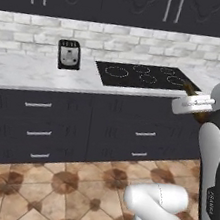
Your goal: Transport the chicken drumstick from the fridge to the microwave and turn on the microwave.
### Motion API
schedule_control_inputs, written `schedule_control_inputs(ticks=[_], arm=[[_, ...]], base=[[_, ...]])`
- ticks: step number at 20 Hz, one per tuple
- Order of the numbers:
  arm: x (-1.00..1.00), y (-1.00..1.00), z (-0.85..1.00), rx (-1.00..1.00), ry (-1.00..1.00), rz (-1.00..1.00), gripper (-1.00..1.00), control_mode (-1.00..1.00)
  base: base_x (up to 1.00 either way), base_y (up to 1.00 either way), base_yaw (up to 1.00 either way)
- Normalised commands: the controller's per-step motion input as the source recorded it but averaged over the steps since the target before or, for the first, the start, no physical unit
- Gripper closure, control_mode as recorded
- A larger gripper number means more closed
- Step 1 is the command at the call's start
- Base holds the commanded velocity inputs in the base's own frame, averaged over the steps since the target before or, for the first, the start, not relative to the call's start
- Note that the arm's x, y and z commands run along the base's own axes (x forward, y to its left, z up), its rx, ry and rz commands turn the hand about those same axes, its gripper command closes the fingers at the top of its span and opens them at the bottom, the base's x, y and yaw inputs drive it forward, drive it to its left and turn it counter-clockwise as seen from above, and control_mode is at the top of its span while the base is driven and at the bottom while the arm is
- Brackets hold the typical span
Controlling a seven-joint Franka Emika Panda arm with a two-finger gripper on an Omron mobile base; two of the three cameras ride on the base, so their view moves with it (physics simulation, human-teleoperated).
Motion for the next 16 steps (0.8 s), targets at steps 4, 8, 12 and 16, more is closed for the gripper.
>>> schedule_control_inputs(ticks=[4, 8, 12, 16], arm=[[0.0, 0.0, 0.0, 0.0, 0.0, 0.0, 1.0, 1.0], [0.0, 0.0, 0.0, 0.0, 0.0, 0.0, 1.0, 1.0], [0.0, 0.0, 0.0, 0.0, 0.0, 0.0, 1.0, 1.0], [0.0, 0.0, 0.0, 0.0, 0.0, 0.0, 1.0, 1.0]], base=[[-0.41, -0.71, 0.0], [-0.41, -0.72, 0.0], [-0.35, -0.72, 0.0], [-0.32, -0.7, 0.0]])
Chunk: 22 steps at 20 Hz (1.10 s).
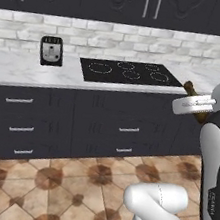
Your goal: Transport the chicken drumstick from the fridge to the microwave and turn on the microwave.
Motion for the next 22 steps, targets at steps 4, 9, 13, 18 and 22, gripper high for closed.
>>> schedule_control_inputs(ticks=[4, 9, 13, 18, 22], arm=[[0.0, 0.0, 0.0, 0.0, 0.0, 0.0, 1.0, 1.0], [0.0, 0.0, 0.0, 0.0, 0.0, 0.0, 1.0, 1.0], [0.0, 0.0, 0.0, 0.0, 0.0, 0.0, 1.0, 1.0], [0.0, 0.0, 0.0, 0.0, 0.0, 0.0, 1.0, 1.0], [0.0, 0.0, 0.0, 0.0, 0.0, 0.0, 1.0, 1.0]], base=[[-0.31, -0.67, 0.0], [0.11, -0.68, -0.01], [0.32, -0.5, -0.02], [0.16, -0.45, -0.01], [0.03, -0.46, 0.0]])
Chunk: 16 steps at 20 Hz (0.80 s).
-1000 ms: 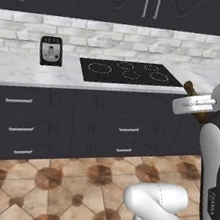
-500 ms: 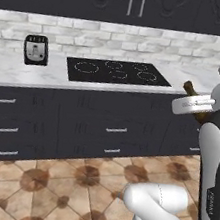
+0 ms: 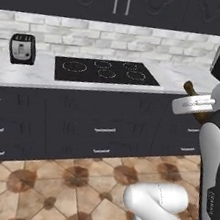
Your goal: Transport the chicken drumstick from the fridge to the microwave and turn on the microwave.
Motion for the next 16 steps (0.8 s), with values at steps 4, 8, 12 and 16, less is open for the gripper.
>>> schedule_control_inputs(ticks=[4, 8, 12, 16], arm=[[0.0, 0.0, 0.0, 0.0, 0.0, 0.0, 1.0, 1.0], [0.0, 0.0, 0.0, 0.0, 0.0, 0.0, 1.0, 1.0], [0.0, 0.0, 0.0, 0.0, 0.0, 0.0, 1.0, 1.0], [0.0, 0.0, 0.0, 0.0, 0.0, 0.0, 1.0, 1.0]], base=[[0.16, -0.55, 0.0], [0.14, -0.58, 0.0], [0.09, -0.6, 0.0], [0.06, -0.63, 0.0]])
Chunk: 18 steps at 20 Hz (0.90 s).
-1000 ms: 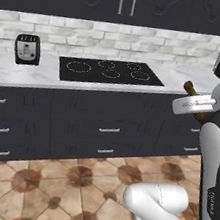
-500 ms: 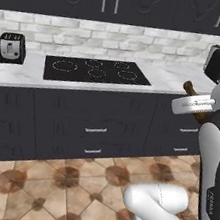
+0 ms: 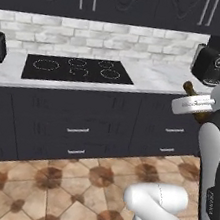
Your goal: Transport the chicken drumstick from the fridge to the microwave and turn on the microwave.
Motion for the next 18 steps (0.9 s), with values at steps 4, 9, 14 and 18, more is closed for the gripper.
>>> schedule_control_inputs(ticks=[4, 9, 14, 18], arm=[[0.0, 0.0, 0.0, 0.0, 0.0, 0.0, 1.0, 1.0], [0.0, 0.0, 0.0, 0.0, 0.0, 0.0, 1.0, 1.0], [0.0, 0.0, 0.0, 0.0, 0.0, 0.0, 1.0, 1.0], [0.0, 0.0, 0.0, 0.0, 0.0, 0.0, 1.0, 1.0]], base=[[0.12, -0.66, 0.0], [0.11, -0.68, 0.0], [0.07, -0.69, 0.0], [0.03, -0.69, 0.0]])
